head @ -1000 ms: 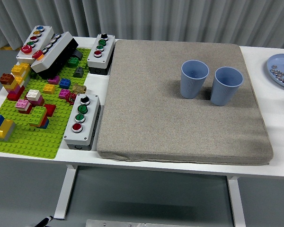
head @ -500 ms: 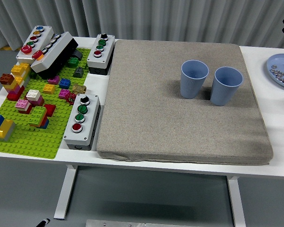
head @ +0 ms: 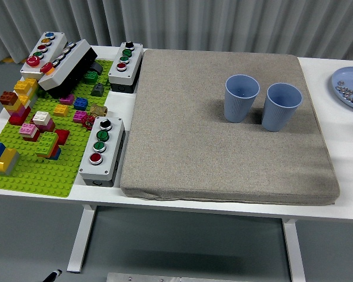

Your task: Pick cup pour cup place

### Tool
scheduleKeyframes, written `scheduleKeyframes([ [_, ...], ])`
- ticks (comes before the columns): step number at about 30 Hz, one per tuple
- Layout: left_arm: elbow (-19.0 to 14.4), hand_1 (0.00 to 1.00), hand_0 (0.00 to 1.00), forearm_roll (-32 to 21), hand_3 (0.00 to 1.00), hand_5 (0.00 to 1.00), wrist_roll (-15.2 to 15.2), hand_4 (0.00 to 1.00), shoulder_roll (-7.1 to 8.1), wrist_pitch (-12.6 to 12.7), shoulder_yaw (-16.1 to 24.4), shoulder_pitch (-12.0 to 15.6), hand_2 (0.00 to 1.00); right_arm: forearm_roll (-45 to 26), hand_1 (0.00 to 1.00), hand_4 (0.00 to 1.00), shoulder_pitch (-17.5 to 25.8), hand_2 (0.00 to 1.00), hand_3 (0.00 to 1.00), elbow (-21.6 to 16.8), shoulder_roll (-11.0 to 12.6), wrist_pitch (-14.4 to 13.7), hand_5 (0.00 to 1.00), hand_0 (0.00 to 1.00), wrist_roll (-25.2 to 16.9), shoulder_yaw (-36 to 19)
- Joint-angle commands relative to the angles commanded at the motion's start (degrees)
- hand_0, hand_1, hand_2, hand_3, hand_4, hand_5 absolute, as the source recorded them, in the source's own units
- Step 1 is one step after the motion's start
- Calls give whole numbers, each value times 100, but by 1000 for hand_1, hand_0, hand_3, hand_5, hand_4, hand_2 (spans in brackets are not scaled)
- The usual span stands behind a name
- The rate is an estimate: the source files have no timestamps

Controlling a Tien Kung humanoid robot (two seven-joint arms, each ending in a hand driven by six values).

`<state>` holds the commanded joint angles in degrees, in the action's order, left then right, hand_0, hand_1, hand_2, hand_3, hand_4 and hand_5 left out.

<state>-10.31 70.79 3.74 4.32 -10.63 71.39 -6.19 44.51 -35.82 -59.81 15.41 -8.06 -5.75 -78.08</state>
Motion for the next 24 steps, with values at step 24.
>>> scheduleKeyframes([
  [24, 0, 863, 821, -43, 813, 976, 21, 627, -40, 31, 25, -7, 911, 80, 866, 744, -191, 907, 889, -24, 52, 58, 945, 962, -24, 221],
])
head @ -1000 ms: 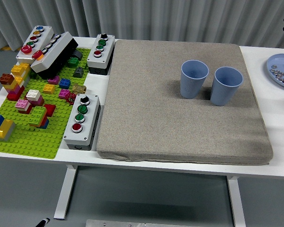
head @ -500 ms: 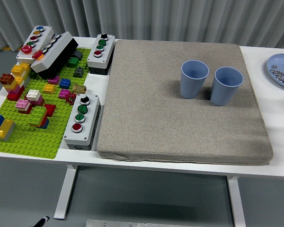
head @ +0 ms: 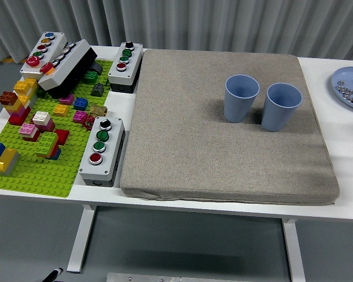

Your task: Pick cup pour cup place

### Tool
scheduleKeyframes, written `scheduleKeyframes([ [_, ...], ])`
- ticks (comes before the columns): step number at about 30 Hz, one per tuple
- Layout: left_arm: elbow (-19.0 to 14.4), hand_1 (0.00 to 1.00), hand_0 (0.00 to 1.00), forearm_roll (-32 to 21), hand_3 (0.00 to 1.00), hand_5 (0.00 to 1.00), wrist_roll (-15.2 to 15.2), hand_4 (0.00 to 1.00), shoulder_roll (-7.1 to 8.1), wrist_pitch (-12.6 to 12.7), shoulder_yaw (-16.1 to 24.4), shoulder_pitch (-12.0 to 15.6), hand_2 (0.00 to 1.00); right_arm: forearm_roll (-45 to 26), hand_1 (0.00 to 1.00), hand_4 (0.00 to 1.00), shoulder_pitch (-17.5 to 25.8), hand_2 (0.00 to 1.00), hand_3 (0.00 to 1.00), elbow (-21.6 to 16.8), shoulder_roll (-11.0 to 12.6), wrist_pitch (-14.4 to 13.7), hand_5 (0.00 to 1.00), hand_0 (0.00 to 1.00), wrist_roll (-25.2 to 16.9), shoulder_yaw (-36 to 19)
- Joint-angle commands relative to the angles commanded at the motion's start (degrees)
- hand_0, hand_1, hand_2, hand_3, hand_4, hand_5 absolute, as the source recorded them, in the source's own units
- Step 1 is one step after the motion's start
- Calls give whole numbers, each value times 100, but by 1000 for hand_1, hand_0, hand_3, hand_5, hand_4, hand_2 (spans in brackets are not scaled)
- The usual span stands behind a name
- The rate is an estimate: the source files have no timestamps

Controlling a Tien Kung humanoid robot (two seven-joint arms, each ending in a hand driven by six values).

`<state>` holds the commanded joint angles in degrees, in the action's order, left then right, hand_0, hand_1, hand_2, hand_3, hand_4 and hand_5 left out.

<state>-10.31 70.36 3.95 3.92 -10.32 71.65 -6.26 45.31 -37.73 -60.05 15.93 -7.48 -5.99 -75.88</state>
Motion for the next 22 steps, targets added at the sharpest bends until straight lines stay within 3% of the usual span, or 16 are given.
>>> scheduleKeyframes([
  [9, 0, 859, 820, -235, 817, 978, -22, 626, -6, 20, -157, 134, 914, -30, 866, 744, 3, 907, 889, 4, -25, 19, 946, 961, 10, 71],
  [22, 0, 857, 818, -161, 820, 982, 48, 626, 24, -12, -82, 258, 931, -74, 867, 744, 142, 908, 888, 25, -71, 59, 944, 962, -14, 120],
])
